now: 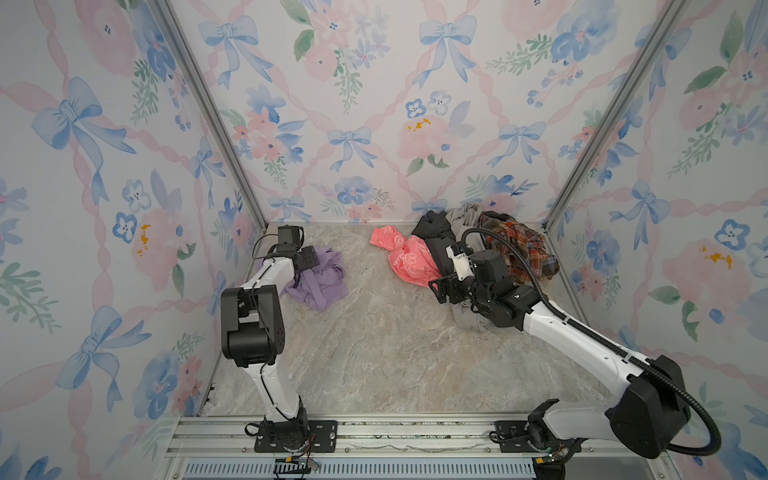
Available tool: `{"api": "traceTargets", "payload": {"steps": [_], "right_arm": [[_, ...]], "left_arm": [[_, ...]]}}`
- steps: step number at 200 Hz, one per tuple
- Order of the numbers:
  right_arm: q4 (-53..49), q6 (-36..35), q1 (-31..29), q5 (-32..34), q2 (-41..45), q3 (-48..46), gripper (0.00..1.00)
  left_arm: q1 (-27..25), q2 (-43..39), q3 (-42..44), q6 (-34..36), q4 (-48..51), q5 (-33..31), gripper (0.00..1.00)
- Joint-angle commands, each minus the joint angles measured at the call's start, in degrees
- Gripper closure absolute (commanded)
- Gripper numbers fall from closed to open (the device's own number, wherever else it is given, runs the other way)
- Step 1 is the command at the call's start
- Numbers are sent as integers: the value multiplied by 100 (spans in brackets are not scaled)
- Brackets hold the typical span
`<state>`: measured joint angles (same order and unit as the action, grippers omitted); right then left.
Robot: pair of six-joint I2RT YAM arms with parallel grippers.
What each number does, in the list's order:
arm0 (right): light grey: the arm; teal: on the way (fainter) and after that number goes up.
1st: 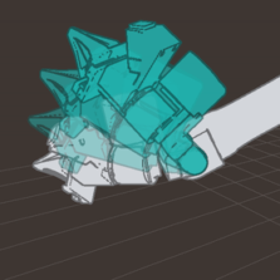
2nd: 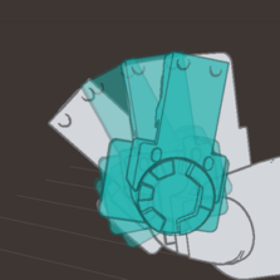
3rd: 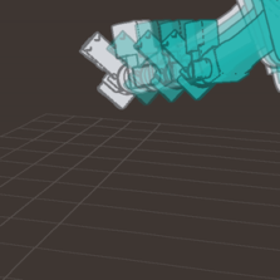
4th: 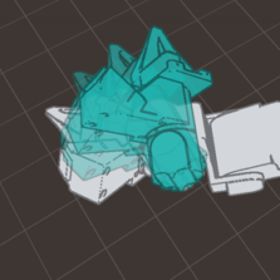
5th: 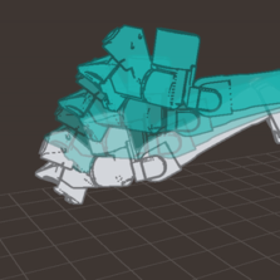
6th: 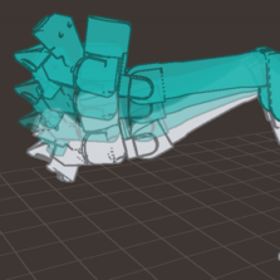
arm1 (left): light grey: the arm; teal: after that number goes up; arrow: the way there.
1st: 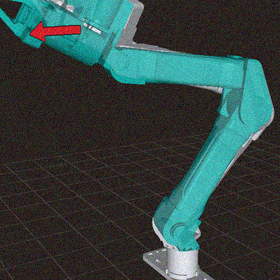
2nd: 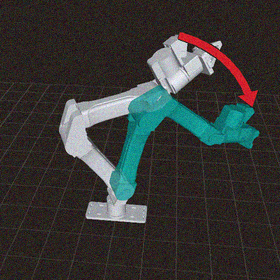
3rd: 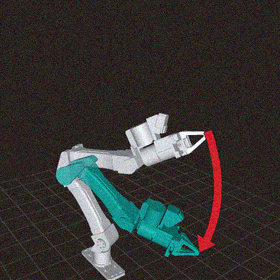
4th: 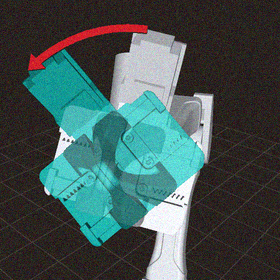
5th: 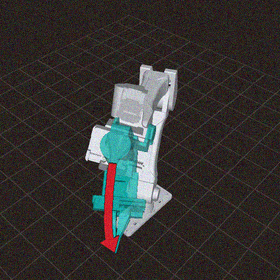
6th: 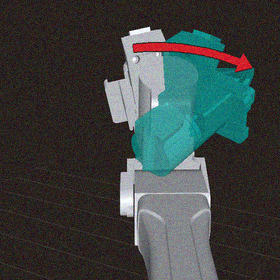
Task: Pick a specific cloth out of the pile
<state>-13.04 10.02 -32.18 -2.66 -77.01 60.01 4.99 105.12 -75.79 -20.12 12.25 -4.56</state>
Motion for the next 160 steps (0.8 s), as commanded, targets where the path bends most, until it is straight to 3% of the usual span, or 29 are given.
{"api": "traceTargets", "payload": {"steps": [1,11,50,79,107,131,160], "right_arm": [[-53,-19,80,97,39,189,6],[-60,-31,83,107,55,188,5],[9,-104,271,161,248,76,2],[259,-97,616,210,511,-223,3],[807,-96,1054,353,795,-757,3],[1602,-212,1355,730,948,-1429,3],[2774,-682,1571,1284,928,-2314,3]], "left_arm": [[-38,-518,111,-45,72,225,9],[-45,-676,146,-21,75,240,2],[-327,-1585,654,269,-362,128,2],[-689,-2741,1980,613,-1935,48,2],[-713,-3587,3575,564,-3794,21,2],[-710,-3627,4564,724,-4763,-328,2],[-743,-3012,4941,883,-5233,-764,2]]}}
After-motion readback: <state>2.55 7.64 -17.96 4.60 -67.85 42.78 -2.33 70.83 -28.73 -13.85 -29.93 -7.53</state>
